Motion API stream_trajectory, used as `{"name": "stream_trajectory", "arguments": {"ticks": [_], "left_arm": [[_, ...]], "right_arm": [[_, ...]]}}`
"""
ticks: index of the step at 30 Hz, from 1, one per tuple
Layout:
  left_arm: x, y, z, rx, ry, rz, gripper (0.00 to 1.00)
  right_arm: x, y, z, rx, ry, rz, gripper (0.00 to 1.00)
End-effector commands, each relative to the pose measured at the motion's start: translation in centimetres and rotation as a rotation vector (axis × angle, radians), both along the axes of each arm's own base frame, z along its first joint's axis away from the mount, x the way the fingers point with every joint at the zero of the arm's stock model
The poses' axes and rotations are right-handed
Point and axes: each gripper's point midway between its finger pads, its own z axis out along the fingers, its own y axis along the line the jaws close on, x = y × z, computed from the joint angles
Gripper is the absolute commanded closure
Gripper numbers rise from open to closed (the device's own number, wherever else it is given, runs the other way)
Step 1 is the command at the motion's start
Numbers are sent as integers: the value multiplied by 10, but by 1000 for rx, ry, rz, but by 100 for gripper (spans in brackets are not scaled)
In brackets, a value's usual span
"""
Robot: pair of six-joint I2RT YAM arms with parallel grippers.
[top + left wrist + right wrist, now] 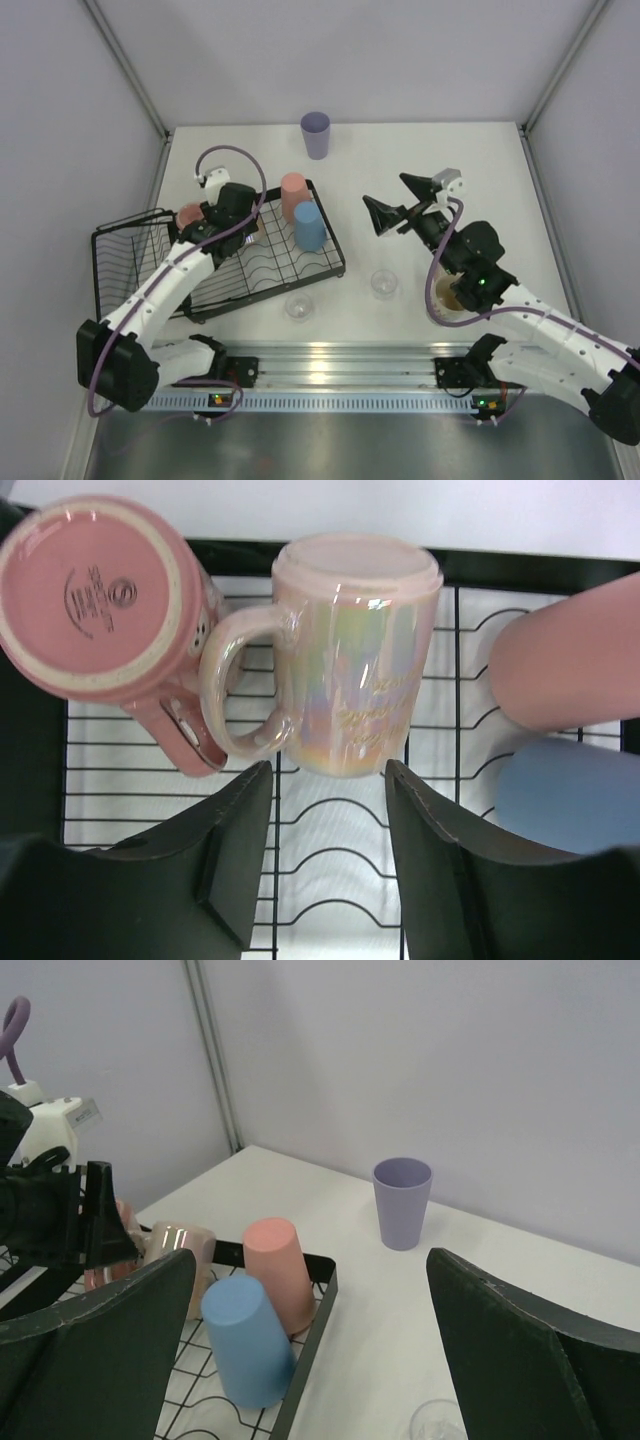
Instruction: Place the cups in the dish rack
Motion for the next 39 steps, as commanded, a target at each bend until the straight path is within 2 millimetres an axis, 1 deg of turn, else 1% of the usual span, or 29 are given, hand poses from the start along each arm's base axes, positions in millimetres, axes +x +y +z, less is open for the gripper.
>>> {"name": "stream_trajectory", "arguments": {"ticks": [1, 2, 3, 4, 5, 7, 8, 11, 15, 20, 24, 27, 30, 33, 39], "left_arm": [[18, 9, 25, 74, -33, 34, 45], [23, 12, 33, 76, -38, 46, 44], [24, 14, 33, 79, -27, 46, 43], [26, 9, 30, 54, -8, 16, 43], [28, 15, 30, 33, -2, 27, 43], [30, 14, 25, -36, 24, -9, 45], [30, 26, 22, -41, 35, 19, 45], [23, 39, 16, -32, 57, 52, 47], [14, 38, -3, -47, 99, 52, 48], [12, 39, -17, -49, 131, 69, 50], [7, 48, -25, -13, 149, 112, 51], [8, 47, -31, -20, 153, 116, 51], [10, 46, -41, -16, 183, 123, 52], [10, 49, -48, 0, 199, 138, 53], [13, 54, -55, 34, 215, 150, 59]], "right_arm": [[3, 4, 29, 40, -16, 10, 1], [1, 7, 28, 36, -13, 25, 1], [0, 8, 29, 40, -12, 34, 1], [-1, 6, 28, 39, -15, 34, 0], [-1, 6, 28, 43, -16, 33, 1], [-4, 4, 28, 46, -19, 33, 1], [-4, 3, 27, 43, -19, 29, 1], [-6, 0, 26, 38, -25, 25, 1], [-7, -1, 27, 39, -32, 24, 0], [-7, -1, 24, 37, -28, 26, 1], [-10, -5, 25, 39, -34, 19, 1], [-11, -8, 26, 44, -36, 13, 1], [-11, -9, 24, 42, -35, 10, 1], [-11, -9, 24, 40, -33, 5, 1], [-8, -9, 23, 34, -31, -3, 1]]}}
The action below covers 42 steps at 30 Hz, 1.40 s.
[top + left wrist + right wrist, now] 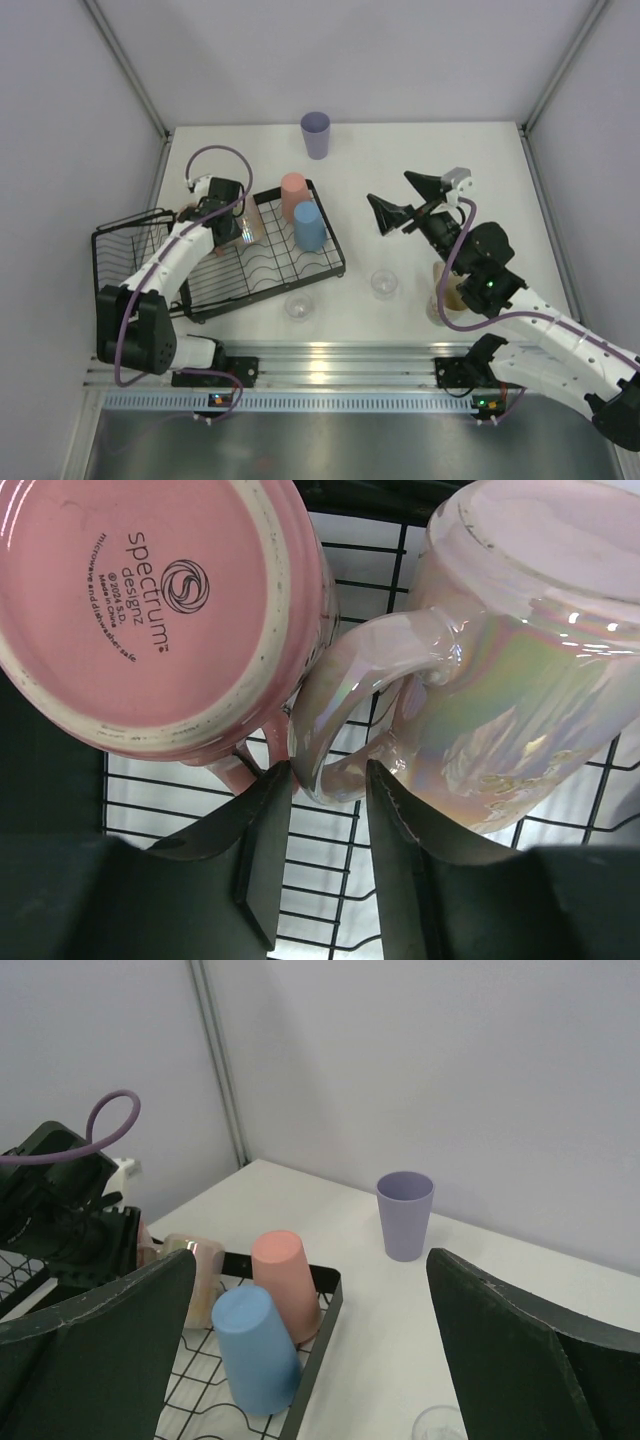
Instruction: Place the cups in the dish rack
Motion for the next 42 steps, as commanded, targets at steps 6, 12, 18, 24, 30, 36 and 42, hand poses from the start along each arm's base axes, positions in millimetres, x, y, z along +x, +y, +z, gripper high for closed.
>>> {"name": "stream_trajectory", "arguments": {"ticks": [6, 12, 18, 24, 30, 36, 42], "left_arm": [[9, 0, -5, 15, 5, -10, 73], [9, -11, -4, 12, -1, -40, 99], [4, -33, -3, 11, -24, -72, 100], [-9, -31, -8, 18, -57, -12, 100], [-4, -24, 15, 11, -216, 22, 100], [11, -19, 41, 35, -310, 51, 100], [23, -29, 68, -34, -442, 20, 100]], "right_arm": [[4, -1, 4, -1, -13, -17, 1], [8, 2, 1, -12, 0, -22, 1], [13, 6, -5, -23, 17, -15, 1], [15, 8, -8, -29, 23, -15, 1], [27, 19, -16, -53, 45, -10, 1], [34, 39, -19, -61, 76, 47, 1], [55, 79, -12, -117, 115, 139, 1]]}}
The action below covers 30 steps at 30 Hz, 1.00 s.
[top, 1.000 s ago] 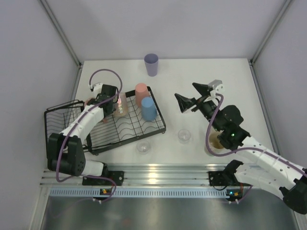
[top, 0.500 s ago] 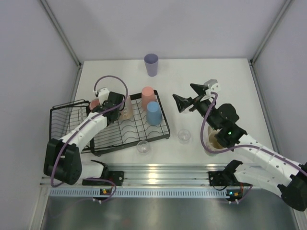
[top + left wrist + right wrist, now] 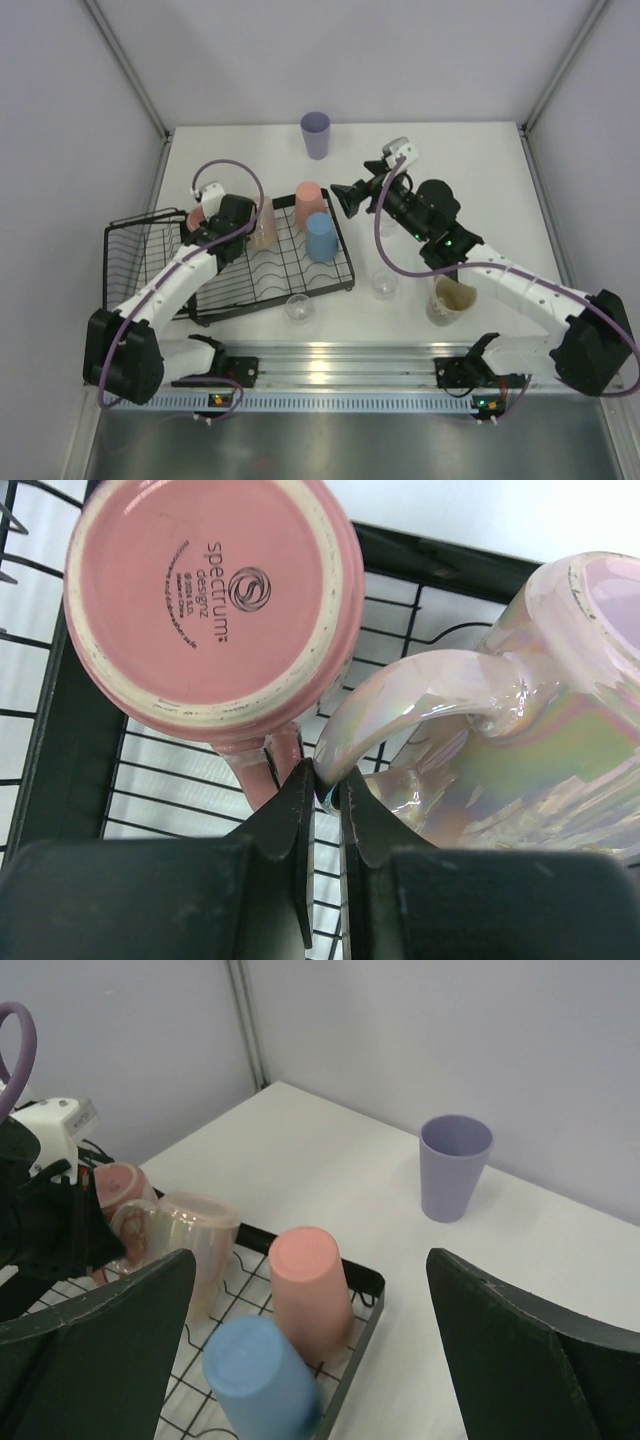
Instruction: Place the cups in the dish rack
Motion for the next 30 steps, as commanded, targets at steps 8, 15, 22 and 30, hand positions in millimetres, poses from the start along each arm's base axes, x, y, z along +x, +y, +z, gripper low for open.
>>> {"name": "stream_trajectory", "arguments": {"ticks": [8, 15, 22, 30], "left_arm": [[37, -26, 89, -157, -420, -102, 100], [28, -35, 110, -170, -570, -224, 100], [21, -50, 121, -221, -641, -327, 100], [13, -49, 135, -228, -706, -337, 100]], "right_arm": [[27, 87, 24, -14, 105, 263, 9], [17, 146, -5, -71, 299, 559, 1], [20, 165, -29, -136, 306, 677, 1], [14, 176, -50, -167, 337, 781, 1]]}}
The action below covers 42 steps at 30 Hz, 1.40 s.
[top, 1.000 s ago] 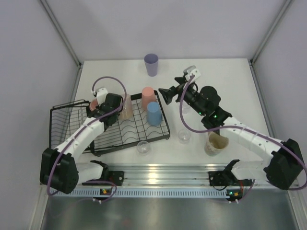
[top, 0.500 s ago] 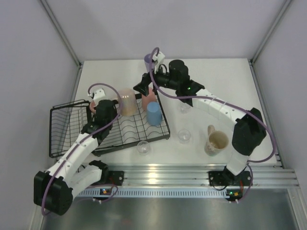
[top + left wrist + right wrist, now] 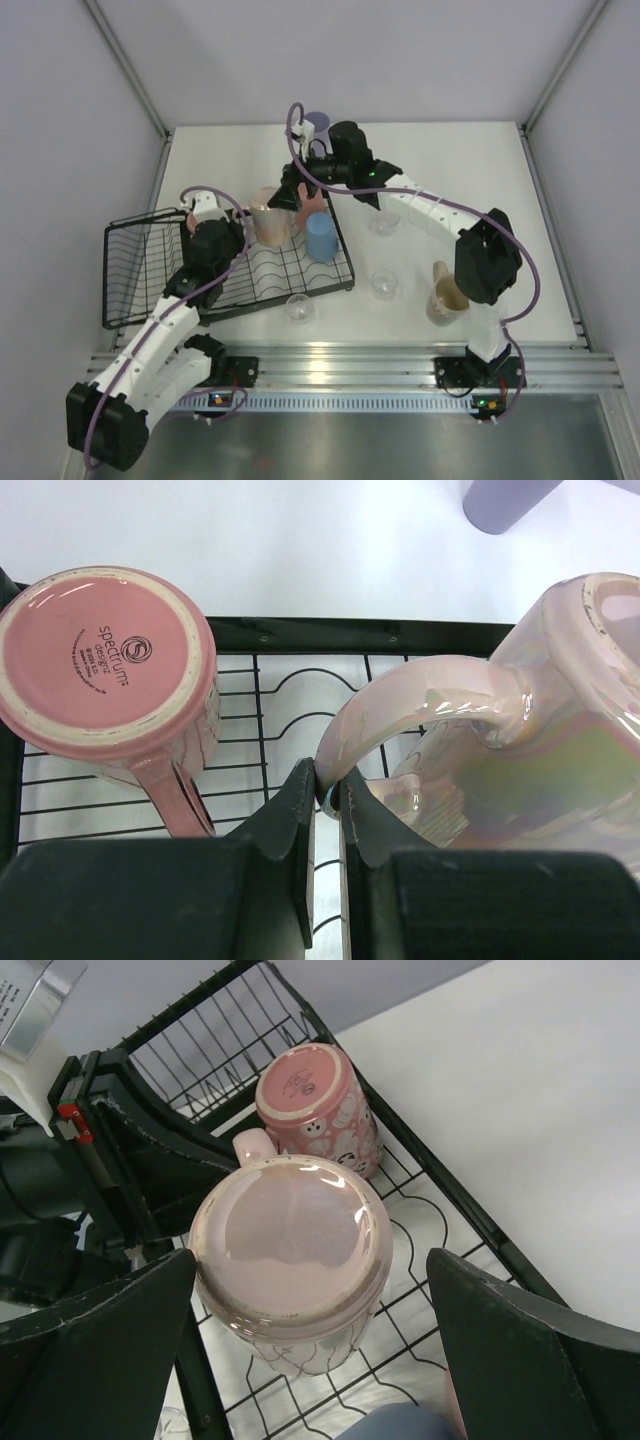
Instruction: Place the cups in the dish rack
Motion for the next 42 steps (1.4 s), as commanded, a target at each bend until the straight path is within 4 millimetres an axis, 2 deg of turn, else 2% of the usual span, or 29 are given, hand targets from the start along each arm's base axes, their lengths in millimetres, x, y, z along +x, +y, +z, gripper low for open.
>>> {"name": "stream_trajectory", "arguments": {"ticks": [1, 8, 15, 18, 20, 24, 26, 27, 28, 30, 31, 32, 33, 34, 36, 42], "left_arm": [[16, -10, 75, -125, -282, -10, 100], [19, -8, 61, -121, -263, 7, 100], [20, -7, 46, -119, -238, 20, 100], [19, -6, 36, -117, -221, 23, 100], [17, -7, 33, -119, -217, 19, 100], [14, -6, 29, -124, -217, 20, 100], [13, -6, 26, -126, -202, 17, 100], [12, -7, 27, -132, -204, 14, 100], [12, -8, 26, -136, -201, 7, 100], [11, -11, 26, -145, -196, -6, 93], [11, -12, 25, -151, -190, -8, 89], [11, -13, 25, -153, -185, -9, 81], [10, -13, 23, -151, -177, -8, 76], [9, -12, 20, -151, -167, -4, 72], [9, -10, 17, -150, -158, 7, 64], [7, -11, 14, -157, -144, 3, 55]], "right_arm": [[-6, 8, 10, 32, -22, 104, 1], [-26, 17, -7, 14, 7, 208, 0], [-26, 28, -30, -29, 19, 209, 1], [-29, 34, -38, -41, 9, 214, 9], [-30, 37, -41, -40, 3, 218, 18], [-32, 39, -32, -14, -32, 217, 29], [-32, 38, -32, 0, -44, 214, 42], [-32, 40, -22, 27, -74, 214, 48], [-32, 39, -23, 31, -76, 211, 60], [-30, 39, -19, 53, -104, 201, 75], [-29, 40, -18, 58, -113, 198, 80], [-28, 41, -17, 72, -130, 195, 85], [-28, 41, -19, 73, -133, 196, 93], [-28, 42, -18, 78, -137, 199, 97], [-26, 44, -17, 93, -141, 196, 100], [-25, 48, -18, 110, -163, 195, 100]]}}
